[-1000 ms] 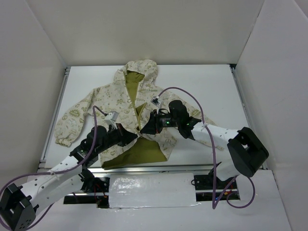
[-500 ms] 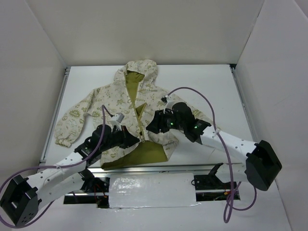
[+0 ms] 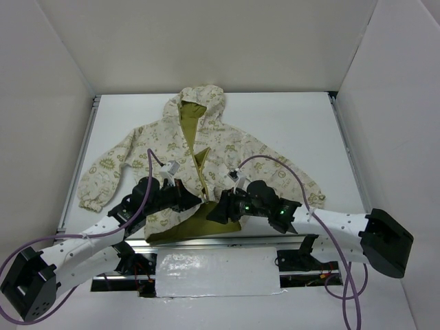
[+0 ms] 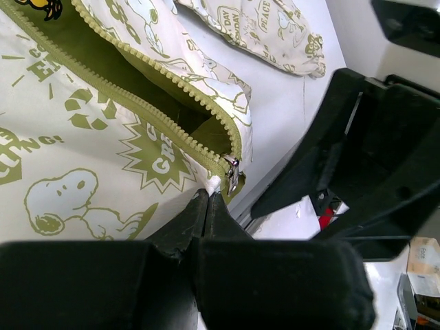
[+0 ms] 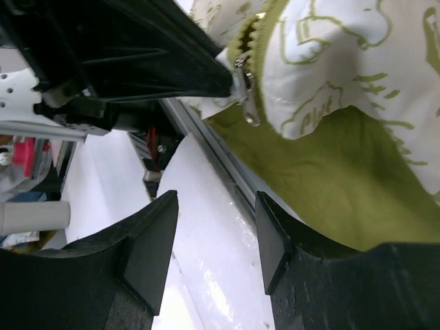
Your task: Zip up the jacket
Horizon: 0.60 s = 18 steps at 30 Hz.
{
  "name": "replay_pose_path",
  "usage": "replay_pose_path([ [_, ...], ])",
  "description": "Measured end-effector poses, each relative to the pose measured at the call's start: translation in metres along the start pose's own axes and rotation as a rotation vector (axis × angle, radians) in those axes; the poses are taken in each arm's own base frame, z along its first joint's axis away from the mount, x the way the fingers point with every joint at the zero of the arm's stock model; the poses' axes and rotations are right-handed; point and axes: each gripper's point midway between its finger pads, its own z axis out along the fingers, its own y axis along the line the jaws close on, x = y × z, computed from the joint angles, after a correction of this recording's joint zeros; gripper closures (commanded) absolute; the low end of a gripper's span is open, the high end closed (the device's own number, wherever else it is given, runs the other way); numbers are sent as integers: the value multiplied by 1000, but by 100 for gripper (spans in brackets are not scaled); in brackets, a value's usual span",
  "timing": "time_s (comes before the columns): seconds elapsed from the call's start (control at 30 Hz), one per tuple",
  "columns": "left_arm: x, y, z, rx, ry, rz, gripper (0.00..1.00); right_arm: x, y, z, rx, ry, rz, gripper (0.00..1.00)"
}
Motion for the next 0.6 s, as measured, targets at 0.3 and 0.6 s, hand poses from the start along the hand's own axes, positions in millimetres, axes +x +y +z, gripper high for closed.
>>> replay_pose_path([
  [0.3, 2, -3, -1, 15, 11, 0, 100, -5, -9, 23, -9, -46, -1, 46],
  [0.6, 3, -5, 3, 38, 22, -1, 100, -15, -14, 30, 10, -99, 1, 47],
])
